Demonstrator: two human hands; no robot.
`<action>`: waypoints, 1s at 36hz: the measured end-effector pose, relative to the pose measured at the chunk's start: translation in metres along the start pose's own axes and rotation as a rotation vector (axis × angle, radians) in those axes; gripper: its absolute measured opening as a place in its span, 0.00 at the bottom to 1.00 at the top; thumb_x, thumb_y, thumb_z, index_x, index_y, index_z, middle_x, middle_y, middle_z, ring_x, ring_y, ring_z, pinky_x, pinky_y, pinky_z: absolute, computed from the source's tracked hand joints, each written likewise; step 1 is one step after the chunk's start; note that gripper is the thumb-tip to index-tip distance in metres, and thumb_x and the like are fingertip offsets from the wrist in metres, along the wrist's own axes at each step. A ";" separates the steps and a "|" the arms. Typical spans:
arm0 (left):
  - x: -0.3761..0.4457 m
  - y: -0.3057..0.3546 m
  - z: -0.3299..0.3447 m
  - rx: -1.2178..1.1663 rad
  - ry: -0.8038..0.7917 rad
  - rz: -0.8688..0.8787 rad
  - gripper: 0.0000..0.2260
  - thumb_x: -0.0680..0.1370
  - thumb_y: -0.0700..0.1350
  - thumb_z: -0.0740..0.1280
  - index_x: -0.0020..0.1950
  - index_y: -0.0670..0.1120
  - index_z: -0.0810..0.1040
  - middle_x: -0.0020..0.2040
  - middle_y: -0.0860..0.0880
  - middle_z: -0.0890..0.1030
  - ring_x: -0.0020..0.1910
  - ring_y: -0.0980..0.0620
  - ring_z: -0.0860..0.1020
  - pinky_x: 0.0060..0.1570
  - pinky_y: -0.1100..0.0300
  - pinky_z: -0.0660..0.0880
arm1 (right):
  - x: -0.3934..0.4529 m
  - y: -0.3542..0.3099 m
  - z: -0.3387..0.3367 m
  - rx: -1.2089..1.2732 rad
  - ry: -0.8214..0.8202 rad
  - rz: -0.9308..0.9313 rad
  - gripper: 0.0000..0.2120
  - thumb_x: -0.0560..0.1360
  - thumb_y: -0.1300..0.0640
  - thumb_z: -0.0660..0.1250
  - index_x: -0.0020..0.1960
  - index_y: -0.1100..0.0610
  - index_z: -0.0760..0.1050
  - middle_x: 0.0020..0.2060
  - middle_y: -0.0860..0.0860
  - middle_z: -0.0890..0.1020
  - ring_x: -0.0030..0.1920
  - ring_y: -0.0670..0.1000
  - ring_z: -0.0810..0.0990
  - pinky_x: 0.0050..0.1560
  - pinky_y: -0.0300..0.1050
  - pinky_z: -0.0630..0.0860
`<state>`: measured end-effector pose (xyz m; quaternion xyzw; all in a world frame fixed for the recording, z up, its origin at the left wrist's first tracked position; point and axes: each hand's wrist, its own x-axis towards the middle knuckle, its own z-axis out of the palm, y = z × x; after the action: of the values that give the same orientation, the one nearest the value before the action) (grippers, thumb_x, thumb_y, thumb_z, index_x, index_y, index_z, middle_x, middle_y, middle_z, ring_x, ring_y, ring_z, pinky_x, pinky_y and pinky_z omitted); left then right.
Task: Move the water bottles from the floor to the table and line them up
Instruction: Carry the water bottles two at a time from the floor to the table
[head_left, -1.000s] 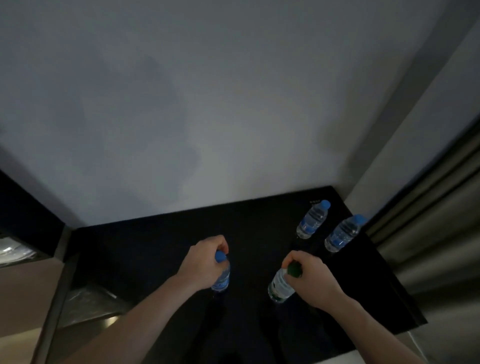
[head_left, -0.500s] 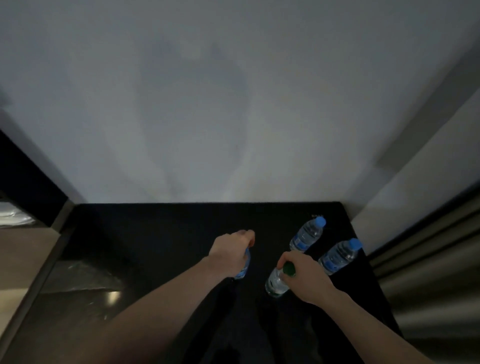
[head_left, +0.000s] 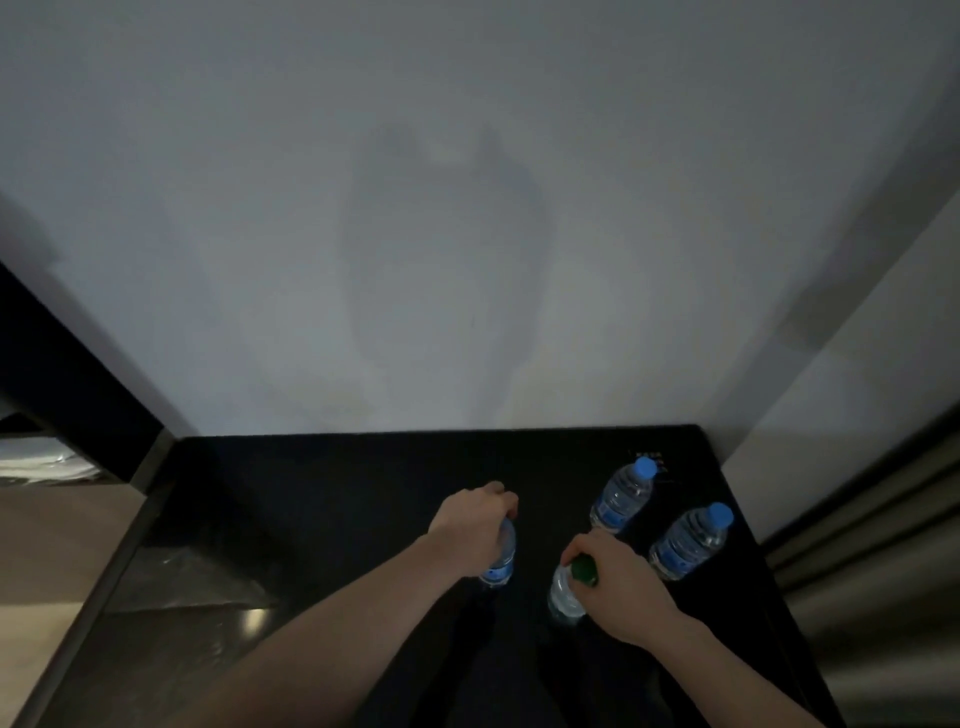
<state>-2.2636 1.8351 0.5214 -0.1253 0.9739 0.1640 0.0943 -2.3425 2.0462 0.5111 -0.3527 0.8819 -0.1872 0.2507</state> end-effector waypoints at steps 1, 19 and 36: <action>0.001 0.000 -0.001 0.005 -0.005 0.015 0.11 0.79 0.44 0.67 0.61 0.50 0.76 0.58 0.52 0.74 0.52 0.48 0.79 0.52 0.49 0.80 | 0.000 0.000 0.000 0.002 -0.001 0.002 0.10 0.76 0.54 0.68 0.50 0.40 0.73 0.49 0.39 0.73 0.48 0.42 0.76 0.48 0.38 0.71; -0.012 -0.006 -0.011 -0.113 -0.038 0.093 0.22 0.78 0.41 0.70 0.72 0.49 0.72 0.68 0.50 0.72 0.64 0.47 0.76 0.62 0.50 0.78 | -0.007 -0.019 -0.004 -0.041 0.023 0.182 0.09 0.78 0.55 0.66 0.56 0.43 0.74 0.57 0.45 0.76 0.54 0.46 0.76 0.53 0.40 0.74; -0.195 -0.159 -0.044 -0.258 0.112 0.040 0.19 0.81 0.52 0.66 0.71 0.62 0.70 0.71 0.65 0.67 0.60 0.62 0.76 0.59 0.67 0.73 | -0.057 -0.177 0.056 0.152 0.156 0.184 0.16 0.77 0.51 0.72 0.62 0.39 0.73 0.59 0.37 0.72 0.49 0.39 0.79 0.46 0.35 0.79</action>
<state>-2.0411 1.7161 0.5593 -0.1258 0.9509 0.2823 0.0196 -2.1811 1.9577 0.5731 -0.2348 0.9106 -0.2566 0.2232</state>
